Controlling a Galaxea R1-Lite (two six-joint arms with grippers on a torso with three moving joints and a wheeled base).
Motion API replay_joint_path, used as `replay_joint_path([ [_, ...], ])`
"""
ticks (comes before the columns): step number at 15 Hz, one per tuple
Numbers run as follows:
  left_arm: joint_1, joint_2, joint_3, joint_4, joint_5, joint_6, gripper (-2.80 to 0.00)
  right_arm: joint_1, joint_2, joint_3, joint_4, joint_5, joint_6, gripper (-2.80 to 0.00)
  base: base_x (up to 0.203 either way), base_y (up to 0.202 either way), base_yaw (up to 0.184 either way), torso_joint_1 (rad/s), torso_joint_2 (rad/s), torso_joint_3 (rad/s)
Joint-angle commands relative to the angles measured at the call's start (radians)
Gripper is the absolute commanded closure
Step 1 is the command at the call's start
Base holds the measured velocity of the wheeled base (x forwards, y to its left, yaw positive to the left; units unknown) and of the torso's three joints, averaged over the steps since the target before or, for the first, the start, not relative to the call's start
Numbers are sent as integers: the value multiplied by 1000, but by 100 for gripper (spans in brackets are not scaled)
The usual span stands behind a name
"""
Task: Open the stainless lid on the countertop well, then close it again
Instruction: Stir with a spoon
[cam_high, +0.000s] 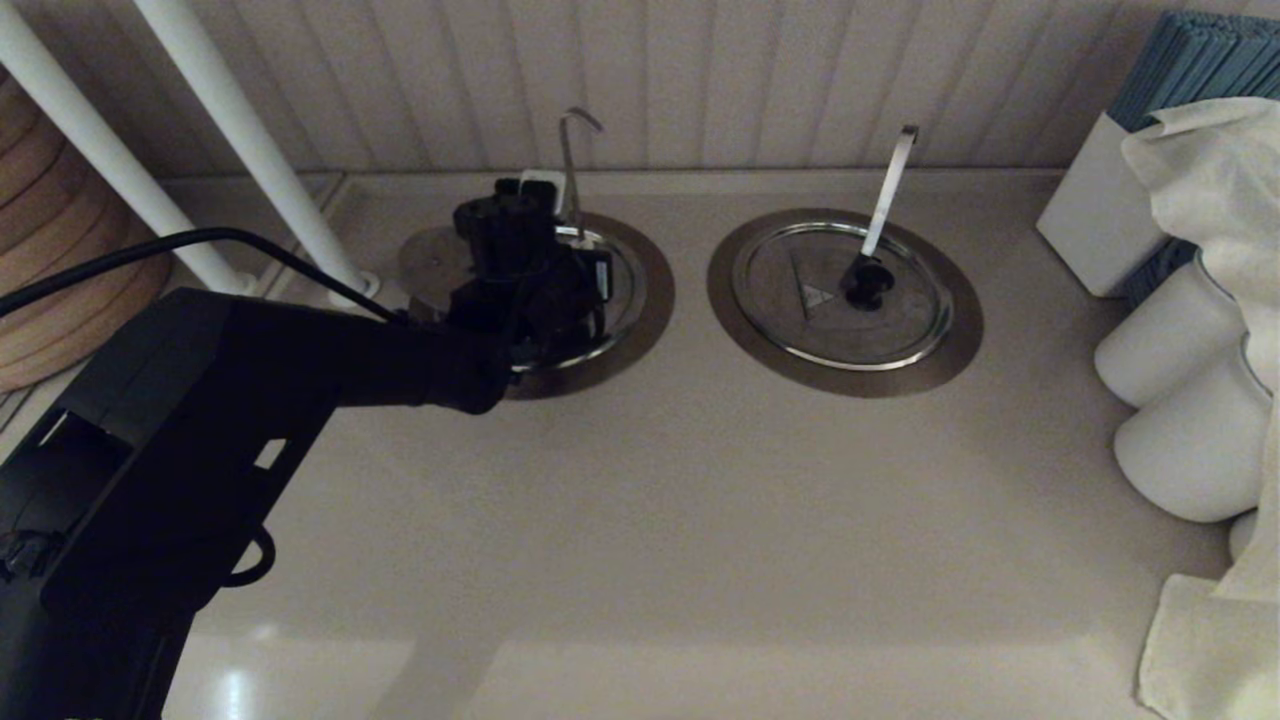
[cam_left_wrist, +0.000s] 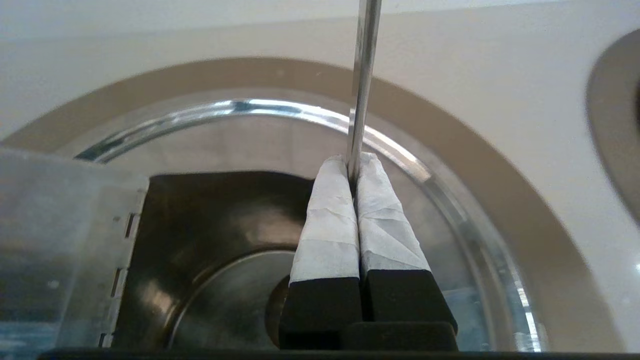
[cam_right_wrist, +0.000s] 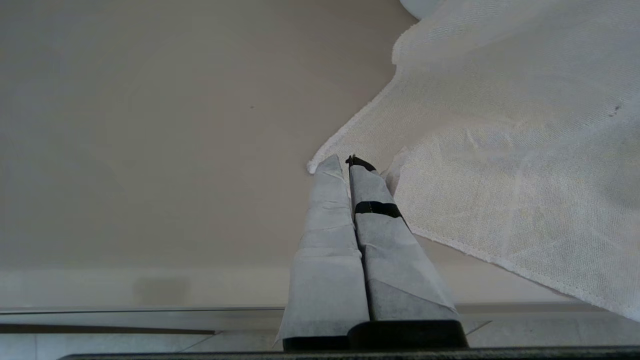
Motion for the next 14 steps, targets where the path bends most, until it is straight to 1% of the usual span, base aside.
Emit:
replay_joint_path([
  [1, -13, 15, 2, -4, 2, 1, 0, 0, 0, 0, 0, 0, 0, 0, 0, 0, 0, 0, 0, 0],
  [5, -18, 18, -2, -3, 7, 1, 0, 0, 0, 0, 0, 0, 0, 0, 0, 0, 0, 0, 0, 0],
  [6, -18, 17, -7, -3, 22, 1, 0, 0, 0, 0, 0, 0, 0, 0, 0, 0, 0, 0, 0, 0],
  [12, -15, 2, -9, 2, 41, 1, 0, 0, 0, 0, 0, 0, 0, 0, 0, 0, 0, 0, 0, 0],
  [13, -16, 3, -12, 1, 52, 2, -280, 0, 0, 0, 0, 0, 0, 0, 0, 0, 0, 0, 0, 0],
  [14, -16, 1, -12, 1, 53, 1, -280, 0, 0, 0, 0, 0, 0, 0, 0, 0, 0, 0, 0, 0],
])
